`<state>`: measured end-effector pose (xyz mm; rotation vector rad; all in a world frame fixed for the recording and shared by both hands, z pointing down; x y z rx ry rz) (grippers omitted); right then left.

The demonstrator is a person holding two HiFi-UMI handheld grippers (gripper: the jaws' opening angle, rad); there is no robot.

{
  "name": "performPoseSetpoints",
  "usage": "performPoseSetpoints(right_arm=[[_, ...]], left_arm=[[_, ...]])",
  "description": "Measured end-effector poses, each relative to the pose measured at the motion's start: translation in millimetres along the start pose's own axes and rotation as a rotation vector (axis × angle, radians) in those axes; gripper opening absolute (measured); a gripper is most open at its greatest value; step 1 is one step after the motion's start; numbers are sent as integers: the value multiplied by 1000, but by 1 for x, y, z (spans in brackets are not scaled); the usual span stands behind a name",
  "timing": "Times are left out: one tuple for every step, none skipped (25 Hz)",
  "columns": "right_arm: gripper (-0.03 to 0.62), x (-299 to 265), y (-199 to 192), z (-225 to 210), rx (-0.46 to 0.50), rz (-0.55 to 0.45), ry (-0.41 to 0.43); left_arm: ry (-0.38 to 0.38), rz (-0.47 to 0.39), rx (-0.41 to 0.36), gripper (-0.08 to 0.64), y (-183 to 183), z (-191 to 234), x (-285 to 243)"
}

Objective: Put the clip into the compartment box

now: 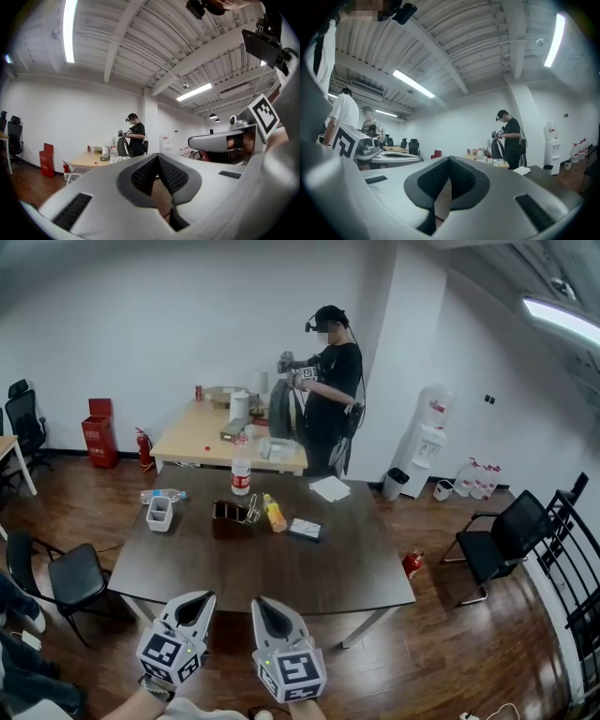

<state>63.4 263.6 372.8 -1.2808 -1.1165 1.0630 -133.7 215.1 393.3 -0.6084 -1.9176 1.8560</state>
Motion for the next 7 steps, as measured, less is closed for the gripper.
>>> performPoseSetpoints(right_arm=[[-13, -1, 0, 0, -3, -1, -4], [-13, -2, -1, 0, -6, -1, -5], [-14, -3, -2, 0, -8, 0, -6], [-13, -4, -3, 0, -8, 1, -7], [-14, -5, -4, 0, -8, 2, -8], [-14, -6, -4, 0, -8, 3, -9], [-14, -7, -5, 0, -7, 3, -10]], left_arm=[[1, 0, 1, -5, 0, 1, 0], [2, 1, 2, -5, 0, 2, 0], [3, 5, 3, -5, 0, 3, 0], [3, 8, 5, -5, 0, 3, -1], [1, 11, 6, -5, -1, 4, -1], [-1, 13, 7, -5, -1, 5, -2], [-3, 15, 8, -5, -2, 5, -3]])
Point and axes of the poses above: the fingertips, and each gripper's own axes: x backward along the fingers, z to its left, y out of its top, the point moved 10 cm from there along x, backward along the fingers, and after that the axes turned 12 degrees about -y, right-handed, at the moved point
